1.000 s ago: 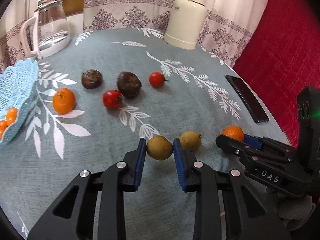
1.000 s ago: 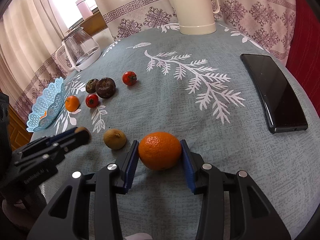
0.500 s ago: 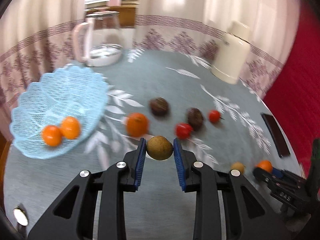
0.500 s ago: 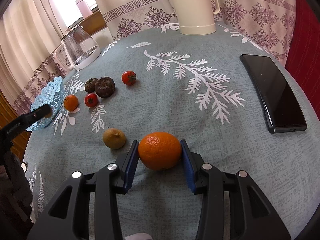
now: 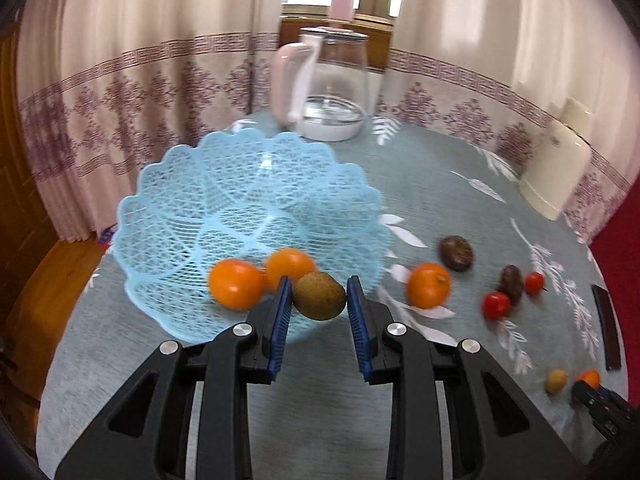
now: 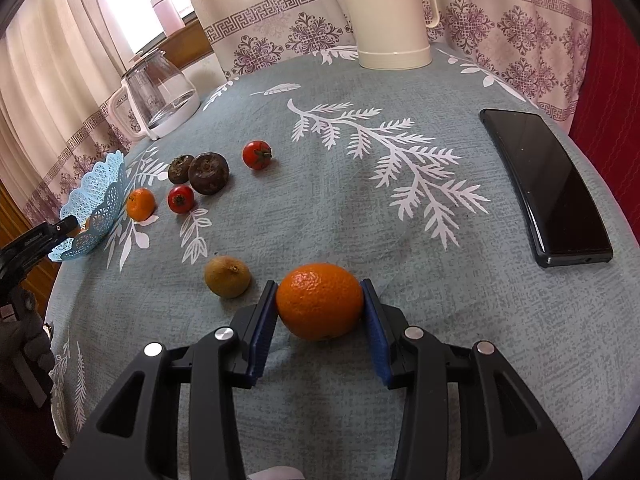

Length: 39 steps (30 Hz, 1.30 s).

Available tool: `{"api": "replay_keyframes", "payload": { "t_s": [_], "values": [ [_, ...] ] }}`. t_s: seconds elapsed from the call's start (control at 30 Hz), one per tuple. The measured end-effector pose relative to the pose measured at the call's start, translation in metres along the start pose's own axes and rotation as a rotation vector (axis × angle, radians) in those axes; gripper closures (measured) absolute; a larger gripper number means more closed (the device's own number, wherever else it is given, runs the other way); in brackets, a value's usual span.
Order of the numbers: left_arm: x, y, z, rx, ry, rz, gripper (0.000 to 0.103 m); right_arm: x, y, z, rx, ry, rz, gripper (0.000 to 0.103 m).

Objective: Organize fruits
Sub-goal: 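Carry the brown fruit with the left gripper and release it into the basket, then carry the large orange in the right gripper over the blue basket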

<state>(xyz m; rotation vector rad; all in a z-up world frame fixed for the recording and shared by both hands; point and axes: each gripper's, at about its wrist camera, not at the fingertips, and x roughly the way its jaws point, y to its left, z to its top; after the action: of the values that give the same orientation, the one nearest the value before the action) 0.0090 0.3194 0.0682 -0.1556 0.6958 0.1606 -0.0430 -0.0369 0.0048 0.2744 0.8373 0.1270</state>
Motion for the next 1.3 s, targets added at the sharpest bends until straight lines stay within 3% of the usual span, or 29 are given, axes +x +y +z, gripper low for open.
{"api": "replay_keyframes", "payload": {
  "t_s": [0.37, 0.43, 0.5, 0.77, 0.97, 1.1, 1.3],
  "values": [
    [0.015, 0.018, -0.001, -0.057, 0.022, 0.049, 0.071, 0.001, 0.001, 0.0, -0.005, 0.003, -0.01, 0.061],
    [0.016, 0.02, -0.002, -0.062, 0.024, 0.055, 0.062, 0.0, 0.001, 0.0, -0.006, 0.003, -0.012, 0.061],
    [0.016, 0.021, -0.002, -0.064, 0.018, 0.068, 0.047, 0.001, 0.002, 0.0, -0.007, 0.004, -0.014, 0.061],
    [0.011, 0.021, -0.002, -0.058, -0.018, 0.106, 0.022, 0.001, 0.001, 0.0, -0.005, 0.004, -0.023, 0.061],
    [0.008, 0.026, -0.002, -0.077, -0.025, 0.109, 0.021, 0.001, 0.003, 0.001, -0.016, 0.007, -0.036, 0.061],
    [0.004, 0.033, -0.001, -0.092, -0.037, 0.11, 0.009, 0.001, 0.003, 0.002, -0.014, 0.008, -0.036, 0.062],
    [-0.003, 0.041, 0.0, -0.105, -0.051, 0.096, 0.009, -0.002, 0.005, 0.003, -0.021, -0.001, -0.052, 0.062]
  ]
}}
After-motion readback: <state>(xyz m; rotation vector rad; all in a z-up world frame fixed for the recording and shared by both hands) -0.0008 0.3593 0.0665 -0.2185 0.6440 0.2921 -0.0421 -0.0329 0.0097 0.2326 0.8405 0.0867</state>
